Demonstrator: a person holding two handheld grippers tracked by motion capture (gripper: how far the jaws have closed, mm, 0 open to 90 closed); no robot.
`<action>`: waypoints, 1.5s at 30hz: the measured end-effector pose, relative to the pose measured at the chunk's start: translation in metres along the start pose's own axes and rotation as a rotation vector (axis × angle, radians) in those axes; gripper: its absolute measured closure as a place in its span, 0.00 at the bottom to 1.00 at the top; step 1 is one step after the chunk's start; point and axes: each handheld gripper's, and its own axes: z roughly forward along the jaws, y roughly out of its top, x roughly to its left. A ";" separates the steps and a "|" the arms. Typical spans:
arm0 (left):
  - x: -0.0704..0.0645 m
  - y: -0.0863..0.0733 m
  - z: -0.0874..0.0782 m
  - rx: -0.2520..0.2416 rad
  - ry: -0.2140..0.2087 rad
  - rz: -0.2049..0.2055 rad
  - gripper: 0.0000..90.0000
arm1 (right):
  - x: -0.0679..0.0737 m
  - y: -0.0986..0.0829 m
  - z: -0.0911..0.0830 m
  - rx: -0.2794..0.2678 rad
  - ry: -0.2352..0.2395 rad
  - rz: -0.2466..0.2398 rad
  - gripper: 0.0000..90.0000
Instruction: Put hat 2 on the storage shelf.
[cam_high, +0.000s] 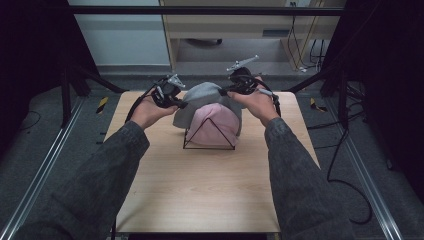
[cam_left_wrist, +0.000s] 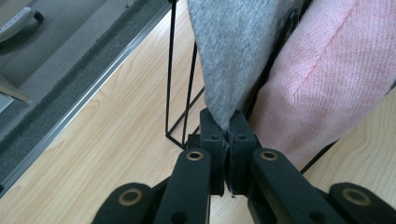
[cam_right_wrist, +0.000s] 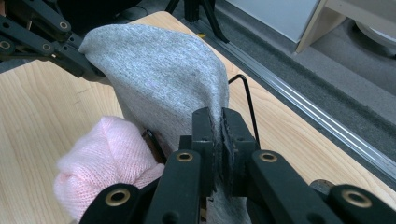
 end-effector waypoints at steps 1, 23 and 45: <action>0.000 -0.001 0.000 0.001 0.000 0.000 0.97 | 0.000 0.000 0.001 -0.002 0.000 -0.003 0.95; -0.002 -0.017 0.012 0.019 0.005 -0.028 0.97 | 0.005 -0.011 0.015 0.018 0.003 0.009 0.94; -0.003 -0.030 0.023 0.055 -0.014 -0.040 0.97 | 0.008 -0.013 0.011 0.000 -0.026 0.026 0.72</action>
